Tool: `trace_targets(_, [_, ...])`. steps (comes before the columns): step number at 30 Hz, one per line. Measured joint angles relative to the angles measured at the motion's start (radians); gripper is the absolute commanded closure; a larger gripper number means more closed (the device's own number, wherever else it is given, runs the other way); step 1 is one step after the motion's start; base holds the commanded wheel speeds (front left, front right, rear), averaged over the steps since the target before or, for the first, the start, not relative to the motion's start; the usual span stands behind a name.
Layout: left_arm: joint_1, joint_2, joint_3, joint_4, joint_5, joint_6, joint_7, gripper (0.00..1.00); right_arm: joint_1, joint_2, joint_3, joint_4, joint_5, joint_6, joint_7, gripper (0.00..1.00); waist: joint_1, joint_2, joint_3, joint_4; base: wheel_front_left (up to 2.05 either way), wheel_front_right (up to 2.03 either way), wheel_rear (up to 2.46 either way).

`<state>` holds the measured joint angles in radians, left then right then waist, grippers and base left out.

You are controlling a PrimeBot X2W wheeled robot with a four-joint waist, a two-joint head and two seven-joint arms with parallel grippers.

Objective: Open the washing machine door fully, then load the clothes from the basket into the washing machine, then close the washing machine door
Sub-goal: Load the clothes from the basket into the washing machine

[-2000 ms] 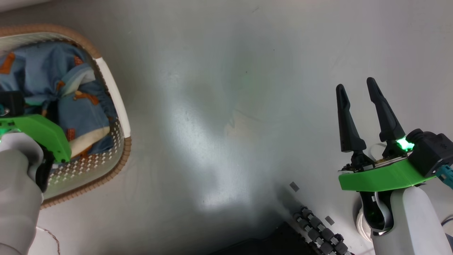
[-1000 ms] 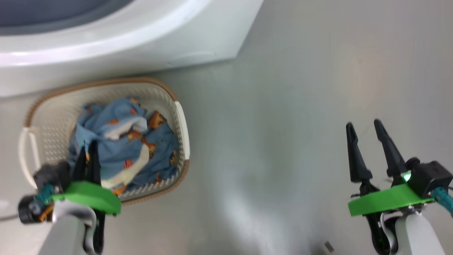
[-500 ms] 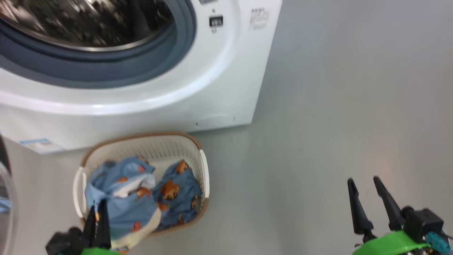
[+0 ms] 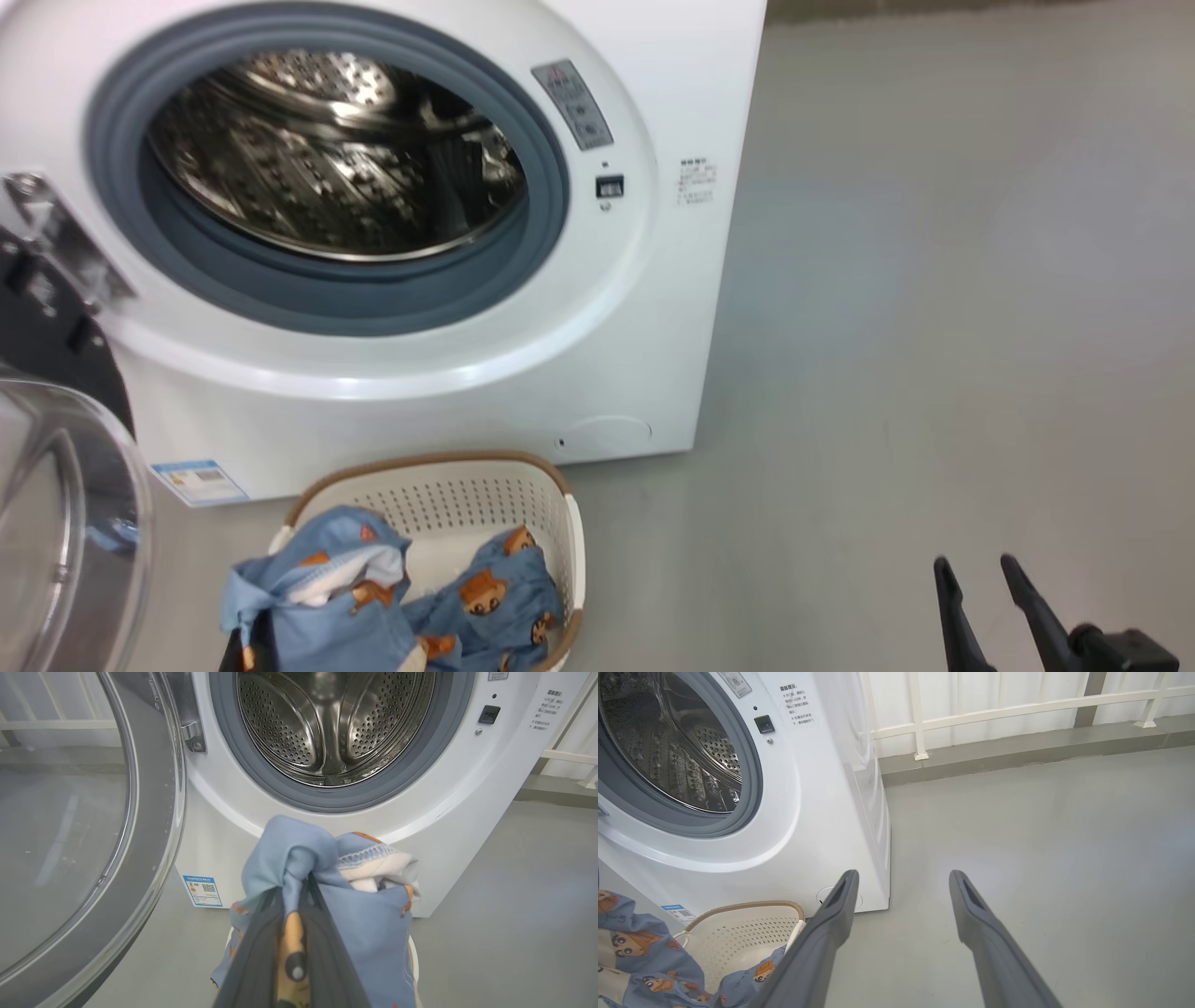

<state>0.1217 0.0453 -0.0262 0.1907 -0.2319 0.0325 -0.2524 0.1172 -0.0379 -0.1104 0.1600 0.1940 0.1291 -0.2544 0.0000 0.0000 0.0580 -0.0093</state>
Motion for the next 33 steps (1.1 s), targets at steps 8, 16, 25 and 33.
trace_targets(8, [0.040, 0.000, -0.010, -0.036, -0.001, 0.017, 0.000, 1.00, 0.055, 0.001, -0.013, 0.002, -0.007, 0.000, 0.000, 0.00, 0.0000, 0.0000, -0.079, 0.032, 0.00, 0.00, 0.00])
trace_targets(16, [0.068, 0.000, -0.011, -0.055, -0.001, 0.018, 0.000, 1.00, 0.072, 0.001, -0.012, 0.005, -0.018, 0.000, 0.000, 0.00, 0.0000, 0.0000, -0.120, 0.050, 0.00, 0.00, 0.00])
trace_targets(25, [0.077, 0.001, -0.031, -0.074, -0.011, 0.026, 0.000, 1.00, 0.072, 0.001, -0.007, 0.005, -0.034, 0.000, 0.000, 0.00, 0.0000, 0.0000, -0.116, 0.056, 0.00, 0.00, 0.00])
trace_targets(33, [0.077, 0.001, -0.039, -0.083, -0.018, 0.035, 0.000, 1.00, 0.072, 0.001, -0.007, 0.004, -0.035, 0.000, 0.000, 0.00, 0.0000, 0.0000, -0.107, 0.054, 0.00, 0.00, 0.00])
